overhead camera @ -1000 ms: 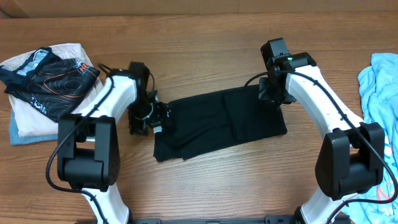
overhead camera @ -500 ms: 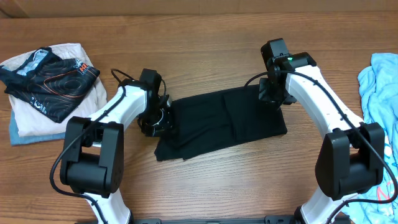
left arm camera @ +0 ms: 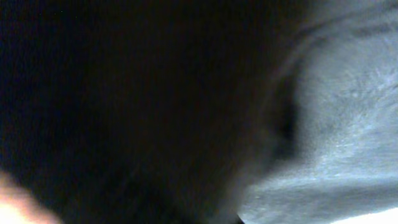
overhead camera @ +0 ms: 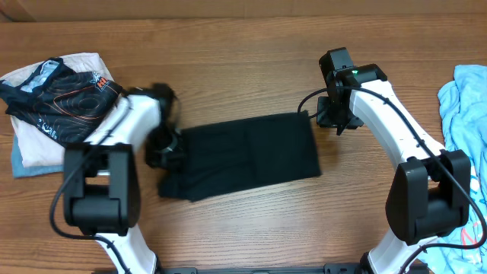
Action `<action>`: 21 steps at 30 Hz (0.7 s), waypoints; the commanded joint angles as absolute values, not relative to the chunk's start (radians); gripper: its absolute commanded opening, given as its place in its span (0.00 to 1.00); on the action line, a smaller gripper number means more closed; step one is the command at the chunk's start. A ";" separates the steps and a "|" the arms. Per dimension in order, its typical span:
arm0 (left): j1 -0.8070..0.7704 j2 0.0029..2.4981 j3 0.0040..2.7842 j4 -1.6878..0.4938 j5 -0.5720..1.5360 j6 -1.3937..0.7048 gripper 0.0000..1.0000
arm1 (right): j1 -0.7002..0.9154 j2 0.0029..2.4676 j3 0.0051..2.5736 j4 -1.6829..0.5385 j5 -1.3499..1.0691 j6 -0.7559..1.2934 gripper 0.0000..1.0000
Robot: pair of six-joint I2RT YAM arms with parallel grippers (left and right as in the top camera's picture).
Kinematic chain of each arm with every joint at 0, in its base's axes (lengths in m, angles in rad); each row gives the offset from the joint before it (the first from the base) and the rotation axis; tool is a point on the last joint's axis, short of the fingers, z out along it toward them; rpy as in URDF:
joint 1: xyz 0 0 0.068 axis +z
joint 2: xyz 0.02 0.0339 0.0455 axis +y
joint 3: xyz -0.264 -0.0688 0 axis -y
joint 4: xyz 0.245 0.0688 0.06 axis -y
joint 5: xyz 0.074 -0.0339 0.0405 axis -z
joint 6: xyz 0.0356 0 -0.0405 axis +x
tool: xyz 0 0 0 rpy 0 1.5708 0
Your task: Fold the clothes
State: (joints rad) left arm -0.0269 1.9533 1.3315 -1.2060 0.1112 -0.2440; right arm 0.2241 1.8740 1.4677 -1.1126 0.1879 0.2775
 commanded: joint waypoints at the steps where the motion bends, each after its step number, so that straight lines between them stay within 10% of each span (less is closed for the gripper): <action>1: 0.083 1.961 1.487 -1.271 0.033 -0.231 0.04 | 0.228 1.859 1.480 -1.111 0.197 0.286 0.41; 21: -0.037 1.961 1.743 -1.429 0.165 -0.241 0.10 | 0.229 1.859 1.480 -1.118 0.163 0.285 0.41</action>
State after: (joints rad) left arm 0.0246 1.9560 1.7233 -1.4250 0.1326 -0.2363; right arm 0.2241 1.8740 1.4677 -1.1191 0.1711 0.2771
